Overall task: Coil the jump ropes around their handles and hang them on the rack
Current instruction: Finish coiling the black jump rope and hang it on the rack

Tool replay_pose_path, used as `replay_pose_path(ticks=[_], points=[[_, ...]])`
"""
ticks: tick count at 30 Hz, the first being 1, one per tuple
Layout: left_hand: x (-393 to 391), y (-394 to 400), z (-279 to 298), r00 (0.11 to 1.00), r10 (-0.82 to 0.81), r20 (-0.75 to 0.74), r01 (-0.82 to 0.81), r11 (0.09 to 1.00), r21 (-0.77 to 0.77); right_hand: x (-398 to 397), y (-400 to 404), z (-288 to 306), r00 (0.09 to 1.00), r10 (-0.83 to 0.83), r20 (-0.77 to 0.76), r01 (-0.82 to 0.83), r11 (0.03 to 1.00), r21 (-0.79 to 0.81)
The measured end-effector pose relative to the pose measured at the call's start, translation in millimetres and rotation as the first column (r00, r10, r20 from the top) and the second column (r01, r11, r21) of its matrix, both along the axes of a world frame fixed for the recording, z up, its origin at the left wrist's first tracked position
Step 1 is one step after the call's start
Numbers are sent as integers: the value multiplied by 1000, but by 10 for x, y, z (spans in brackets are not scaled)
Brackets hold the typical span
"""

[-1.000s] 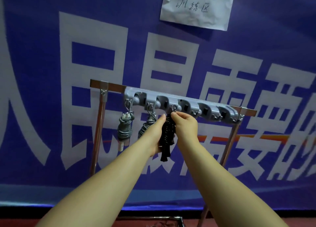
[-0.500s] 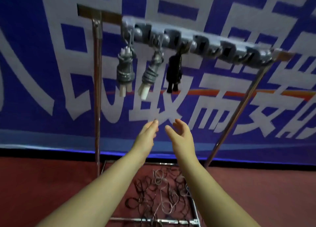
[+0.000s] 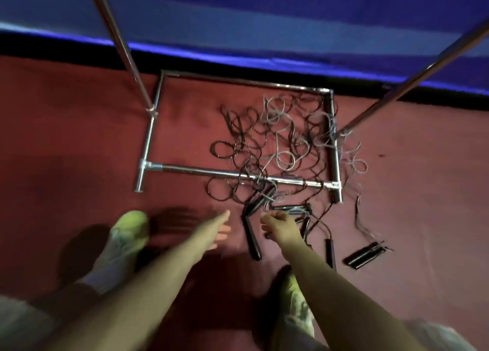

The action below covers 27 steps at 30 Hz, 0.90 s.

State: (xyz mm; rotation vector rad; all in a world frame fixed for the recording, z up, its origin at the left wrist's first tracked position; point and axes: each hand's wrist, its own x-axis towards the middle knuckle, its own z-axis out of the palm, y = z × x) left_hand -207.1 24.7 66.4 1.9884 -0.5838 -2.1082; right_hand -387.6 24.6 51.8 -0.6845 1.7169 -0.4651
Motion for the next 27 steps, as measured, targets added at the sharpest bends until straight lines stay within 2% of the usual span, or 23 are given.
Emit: replay_pose_path(ticks=[3, 7, 9, 11, 13, 15, 17, 19, 21, 22, 25, 27], points=[[43, 20, -433, 1000, -1, 16, 0, 998, 61, -29, 62, -382, 1000, 7, -5, -7, 997, 83], [96, -111, -883, 996, 84, 36, -85, 995, 51, -33, 21, -787, 993, 66, -94, -61, 996, 61], [108, -173, -1050, 985, 167, 40, -169, 984, 54, -17, 23, -994, 983, 129, -130, -122, 991, 61], [99, -158, -1168, 980, 198, 30, -200, 977, 70, 28, 64, -1194, 949, 255, -186, -229, 962, 151], [87, -51, -1255, 984, 176, 23, -177, 981, 77, 136, 128, -1304, 961, 260, -96, -230, 941, 247], [93, 90, -1346, 984, 170, 54, -172, 984, 43, 291, 164, -1326, 981, 164, 107, -189, 934, 302], [108, 178, -1453, 973, 189, 133, -186, 982, -39, 363, 131, -1348, 981, 133, 141, -166, 952, 259], [102, 198, -1556, 960, 199, 196, -186, 979, -83, 324, 63, -1435, 994, 105, -25, -102, 989, 103], [63, 182, -1631, 960, 82, 269, -58, 993, -99, 222, -53, -1483, 959, 157, -237, -163, 987, -4], [37, 173, -1665, 946, 14, 323, 21, 994, -105, 179, -113, -1498, 939, 187, -288, -202, 979, -26], [-37, 160, -1761, 869, -116, 481, 206, 968, -140, 126, -230, -1561, 894, 285, -345, -301, 954, 9], [-72, 157, -1780, 775, -241, 584, 351, 933, -80, 131, -237, -1595, 872, 333, -359, -330, 941, 70]])
